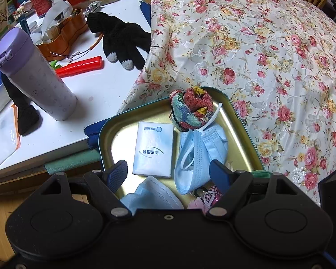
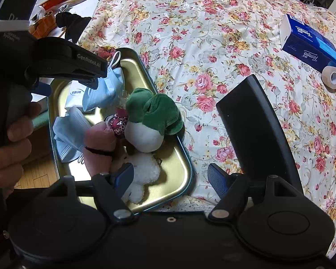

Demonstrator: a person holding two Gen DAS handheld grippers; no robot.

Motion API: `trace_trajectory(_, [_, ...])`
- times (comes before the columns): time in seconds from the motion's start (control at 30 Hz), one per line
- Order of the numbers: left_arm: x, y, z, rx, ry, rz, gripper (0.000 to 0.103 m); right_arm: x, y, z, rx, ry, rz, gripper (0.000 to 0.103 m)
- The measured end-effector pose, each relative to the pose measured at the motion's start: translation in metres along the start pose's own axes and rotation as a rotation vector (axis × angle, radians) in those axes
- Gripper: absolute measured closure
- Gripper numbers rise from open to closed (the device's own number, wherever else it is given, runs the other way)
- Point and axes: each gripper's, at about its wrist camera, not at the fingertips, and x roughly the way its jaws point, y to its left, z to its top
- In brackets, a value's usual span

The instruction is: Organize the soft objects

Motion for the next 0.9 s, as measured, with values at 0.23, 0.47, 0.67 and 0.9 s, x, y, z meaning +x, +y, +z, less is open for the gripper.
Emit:
trace_trajectory(0.23, [-0.002, -0.001, -0.001, 0.012, -0.014, 0.009, 0.027, 0.002, 0.004, -0.002, -0.008, 0.007, 0.002, 0.032])
trace_trajectory(0.47, [-0.001, -0.001, -0.001, 0.02, -0.02, 0.025, 0.026, -0.003, 0.006, -0.006, -0.017, 0.004, 0.006, 0.032])
trace_trajectory(0.67, [0.003, -0.001, -0.001, 0.022, -0.014, 0.043, 0.026, -0.016, 0.002, -0.01, -0.013, -0.02, 0.009, 0.032])
trace_trajectory(0.9, [0.005, -0.007, -0.005, 0.052, -0.015, 0.045, 0.026, -0.036, -0.014, -0.02, 0.009, -0.056, -0.003, 0.032])
